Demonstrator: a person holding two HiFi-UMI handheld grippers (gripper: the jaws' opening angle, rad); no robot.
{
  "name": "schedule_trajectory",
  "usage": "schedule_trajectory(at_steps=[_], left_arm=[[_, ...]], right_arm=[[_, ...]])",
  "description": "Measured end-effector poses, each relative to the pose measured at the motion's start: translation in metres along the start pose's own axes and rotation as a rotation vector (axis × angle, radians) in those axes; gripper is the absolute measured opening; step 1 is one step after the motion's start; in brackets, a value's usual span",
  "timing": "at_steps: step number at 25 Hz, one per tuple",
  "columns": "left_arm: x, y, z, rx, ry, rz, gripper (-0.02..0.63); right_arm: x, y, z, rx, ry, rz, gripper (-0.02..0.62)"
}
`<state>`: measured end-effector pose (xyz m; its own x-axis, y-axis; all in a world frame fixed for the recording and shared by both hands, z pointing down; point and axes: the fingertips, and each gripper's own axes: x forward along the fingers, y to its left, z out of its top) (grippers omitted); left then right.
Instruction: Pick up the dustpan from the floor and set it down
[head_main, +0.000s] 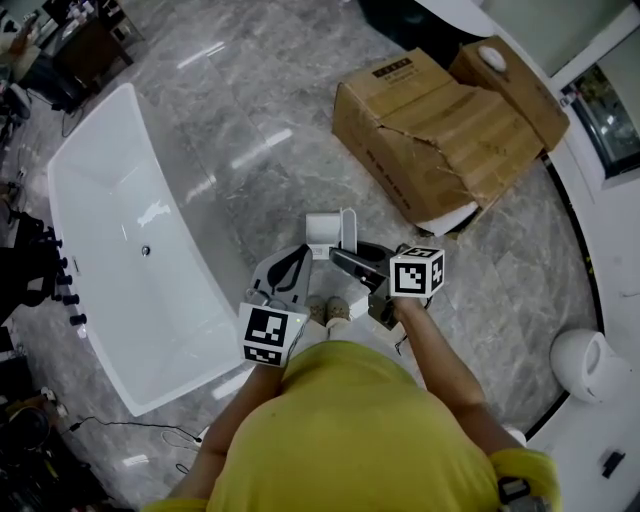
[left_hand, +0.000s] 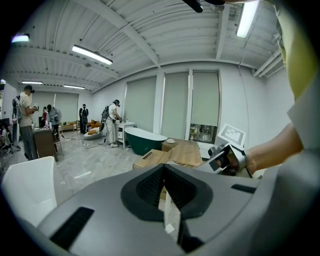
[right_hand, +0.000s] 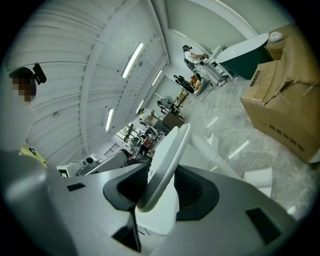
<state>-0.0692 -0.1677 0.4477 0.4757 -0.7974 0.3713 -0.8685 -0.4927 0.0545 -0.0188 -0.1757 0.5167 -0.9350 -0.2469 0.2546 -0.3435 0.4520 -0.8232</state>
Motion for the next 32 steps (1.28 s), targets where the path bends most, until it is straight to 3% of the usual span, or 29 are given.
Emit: schedule_trajectory(at_steps=[14,23,28,32], left_arm=[[0.015,-0.001,-0.008,-0.010,0.037,-0.012,0.002],[0.016,0.000,-0.011,-0.013,0.045,-0.014,0.002],[0.015,-0.001,-0.011,-0.013,0.047,-0.019,0.002],[0.013,-0.005,-0.011,-0.010,0.040,-0.031,0.002]], right_arm=[[0.023,-0.078,-0.022,0.016,0.061,-0.040,0.170],[0.026,-0.105,-0.034,0.047,0.082,-0.070,0.165],[0.024,-0.107,-0.036,0.048,0.099,-0.122,0.163],[0.020,-0.108,-0.041,0.029,0.131,-0.214,0.177]])
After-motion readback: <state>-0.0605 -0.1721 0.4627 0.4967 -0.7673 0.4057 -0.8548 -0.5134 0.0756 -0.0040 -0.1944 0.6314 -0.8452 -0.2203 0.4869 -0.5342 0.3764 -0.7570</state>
